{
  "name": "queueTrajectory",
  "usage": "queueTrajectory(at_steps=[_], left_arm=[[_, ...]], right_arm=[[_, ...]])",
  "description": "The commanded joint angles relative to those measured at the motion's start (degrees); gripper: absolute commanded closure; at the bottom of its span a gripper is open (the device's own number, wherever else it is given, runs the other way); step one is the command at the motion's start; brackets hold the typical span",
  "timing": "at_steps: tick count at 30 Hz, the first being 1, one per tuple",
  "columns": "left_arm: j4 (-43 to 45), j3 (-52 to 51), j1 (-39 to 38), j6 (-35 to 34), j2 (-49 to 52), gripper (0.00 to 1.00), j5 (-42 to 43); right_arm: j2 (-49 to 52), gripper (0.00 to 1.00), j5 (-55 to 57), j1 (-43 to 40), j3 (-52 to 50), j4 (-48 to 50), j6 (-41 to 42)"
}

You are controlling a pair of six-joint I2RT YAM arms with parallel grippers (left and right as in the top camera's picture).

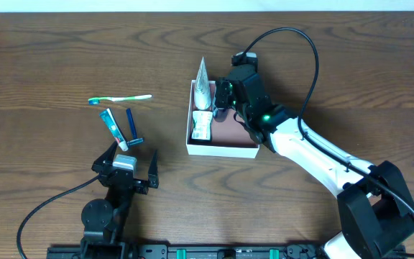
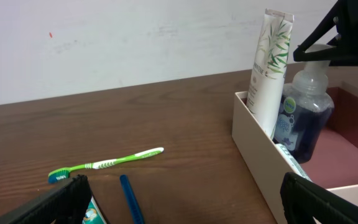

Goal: Pack container
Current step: 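Lower the blue soap bottle into the box beside the tube and release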

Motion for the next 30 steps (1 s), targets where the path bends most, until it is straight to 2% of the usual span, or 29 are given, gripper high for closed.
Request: queueTrajectory(at_steps=[1, 3, 7, 8, 21, 26, 30], left_arm=[[-1.84, -1.01, 0.28, 0.74, 0.02, 0.02, 0.61], [-1.84, -1.01, 0.28, 0.74, 0.02, 0.02, 0.61], [-1.84, -1.01, 0.28, 0.74, 0.02, 0.02, 0.61], [-1.84, -1.01, 0.28, 0.74, 0.02, 0.02, 0.61], [-1.84, -1.01, 0.28, 0.74, 0.02, 0.02, 0.61], [-1.84, -1.01, 0.28, 0.74, 0.02, 0.02, 0.61], [-1.84, -1.01, 0.28, 0.72, 0.02, 0.02, 0.61]], right_arm=[[1.40, 0.94, 0.76, 1.27, 1.09, 0.44, 1.09], [1.40, 0.90, 0.76, 1.27, 1.09, 0.55, 1.09], [1.40, 0.67, 0.72, 1.27, 1.09, 0.66, 1.09], [1.40, 0.65, 0.66, 1.27, 1.09, 0.74, 1.09], [1.38, 0.55, 0.59, 1.27, 1.09, 1.25, 1.03], [1.22, 0.46, 0.79, 1.25, 1.11, 3.61, 0.20], [0.22, 0.43, 1.03, 1.14, 1.11, 3.91, -0.20]])
